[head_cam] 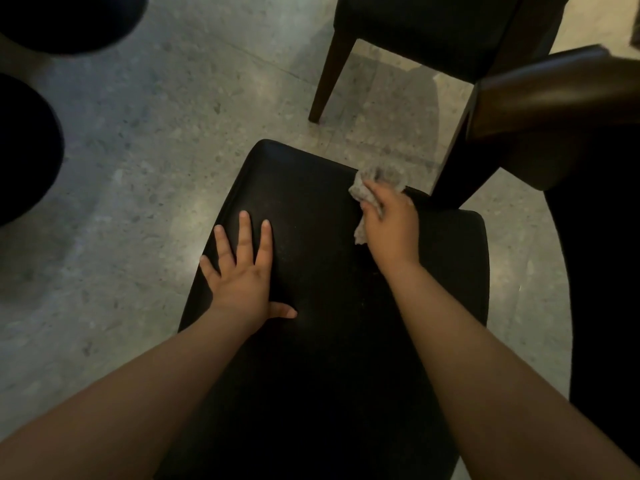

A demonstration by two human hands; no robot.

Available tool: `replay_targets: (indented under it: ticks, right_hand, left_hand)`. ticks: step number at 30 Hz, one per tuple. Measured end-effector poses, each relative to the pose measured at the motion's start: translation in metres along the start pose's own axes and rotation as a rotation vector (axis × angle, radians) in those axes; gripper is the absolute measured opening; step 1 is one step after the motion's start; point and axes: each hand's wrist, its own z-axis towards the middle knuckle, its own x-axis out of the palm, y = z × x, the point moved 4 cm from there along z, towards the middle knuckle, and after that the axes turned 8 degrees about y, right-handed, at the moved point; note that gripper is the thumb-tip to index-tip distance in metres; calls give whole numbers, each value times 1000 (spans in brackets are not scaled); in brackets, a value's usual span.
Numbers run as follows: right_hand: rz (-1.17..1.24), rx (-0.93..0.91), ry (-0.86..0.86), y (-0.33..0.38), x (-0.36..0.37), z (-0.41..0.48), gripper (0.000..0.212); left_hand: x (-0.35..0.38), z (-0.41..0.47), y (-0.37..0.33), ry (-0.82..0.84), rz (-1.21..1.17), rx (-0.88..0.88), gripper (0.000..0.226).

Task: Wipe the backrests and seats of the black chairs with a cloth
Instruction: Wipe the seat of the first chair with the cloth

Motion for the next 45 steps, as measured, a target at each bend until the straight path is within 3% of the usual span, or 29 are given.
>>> replay_targets:
  ticks: [7,12,17,20,25,31,36,40,45]
  right_hand:
    - [31,-107,75,5,10,-50,28]
    - [18,-118,-96,16,-14,-4,30]
    - [-161,5,33,17,12,14,47]
    - [-164,-44,14,16,21,-19,44]
    - [-61,-121,135,12,26,-53,37]
    - [-8,-81,-76,16,-9,-11,36]
    - [-76,8,22,19,6,18,41]
    - [-90,-68,36,25,25,-20,42]
    - [-5,-141,175,25,31,-55,40]
  left_hand:
    - [0,0,0,-11,11,0,147]
    - [0,1,1,-1,1,2,147]
    - [1,1,1,1,-3,2,147]
    - [0,1,1,-3,-3,6,147]
    - [-2,-2,3,-25,-38,44,146]
    - [-5,-11,16,-196,-217,88,148]
    - [-1,-1,34,-158,-341,-104,146]
    - [2,4,38,-139,-348,-93,146]
    - [3,5,38,-132,-347,-85,146]
